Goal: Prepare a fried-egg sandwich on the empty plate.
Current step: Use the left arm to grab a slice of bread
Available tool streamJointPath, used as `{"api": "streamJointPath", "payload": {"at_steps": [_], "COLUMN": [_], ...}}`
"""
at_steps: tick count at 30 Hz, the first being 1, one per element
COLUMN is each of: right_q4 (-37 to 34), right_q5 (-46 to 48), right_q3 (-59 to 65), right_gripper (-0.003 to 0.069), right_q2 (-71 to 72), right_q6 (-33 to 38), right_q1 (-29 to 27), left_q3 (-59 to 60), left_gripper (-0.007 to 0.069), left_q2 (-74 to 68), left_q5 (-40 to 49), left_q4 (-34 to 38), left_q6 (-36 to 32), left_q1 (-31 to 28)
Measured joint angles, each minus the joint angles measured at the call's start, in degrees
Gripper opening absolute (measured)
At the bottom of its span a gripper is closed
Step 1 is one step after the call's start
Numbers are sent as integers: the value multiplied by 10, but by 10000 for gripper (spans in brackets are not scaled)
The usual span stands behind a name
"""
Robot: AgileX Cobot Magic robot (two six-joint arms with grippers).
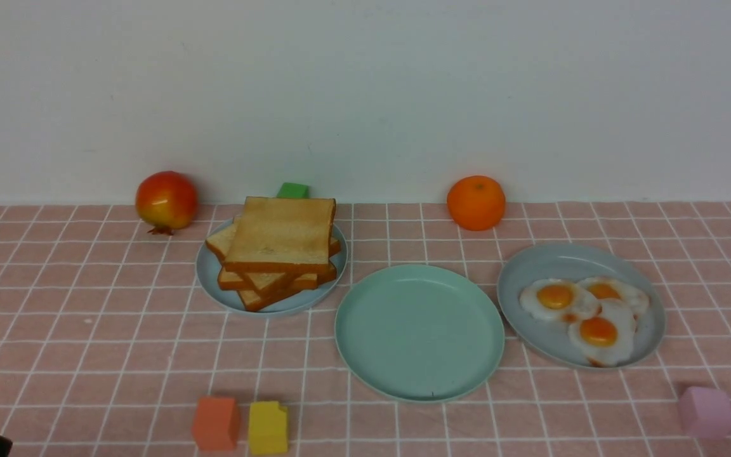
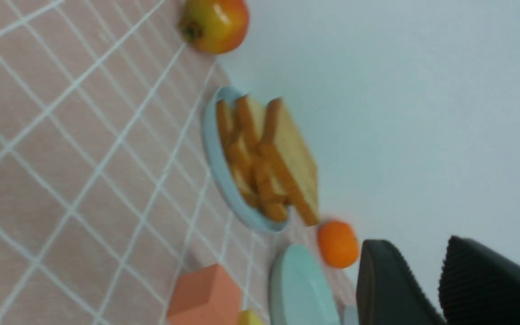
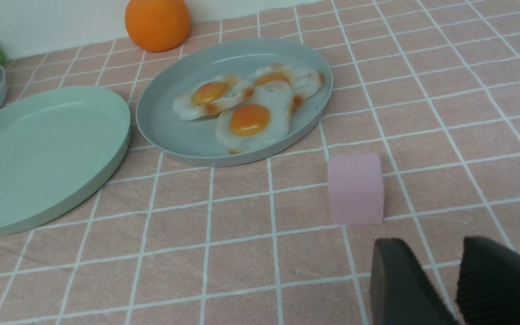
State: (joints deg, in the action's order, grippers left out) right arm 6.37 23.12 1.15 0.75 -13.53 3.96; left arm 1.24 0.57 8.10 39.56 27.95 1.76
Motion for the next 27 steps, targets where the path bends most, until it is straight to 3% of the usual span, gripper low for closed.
{"api": "streamJointPath", "payload": {"at_steps": [3,5,6,10,11,12,19,22,27], "right_q4": [0,0,0,0,0,0,0,0,0], "right_q5": [0,0,0,0,0,0,0,0,0], "right_q3": [0,0,0,0,0,0,0,0,0], "right_gripper": [240,240,240,240,240,240,240,240,240], "right_q2": [0,0,0,0,0,0,0,0,0], "right_q6": [0,0,0,0,0,0,0,0,0], "right_q1": [0,0,0,0,0,0,0,0,0], "left_q3": [-44,-108,-118,-223,-228,-268,-379,-459,-561], "left_gripper": [150,46,39,13,13,13,13,13,13], "left_q2": [-4,-56,-62,-223,-238,-293,-453,-569,-702], "left_q5": [68,147,160,312,324,360,346,336,336], "left_q4": [7,6,6,0,0,-7,-25,-84,-187], "left_q6": [-44,-118,-132,-300,-308,-370,-445,-472,-499], "left_q1": [7,10,10,11,12,26,122,185,231]}}
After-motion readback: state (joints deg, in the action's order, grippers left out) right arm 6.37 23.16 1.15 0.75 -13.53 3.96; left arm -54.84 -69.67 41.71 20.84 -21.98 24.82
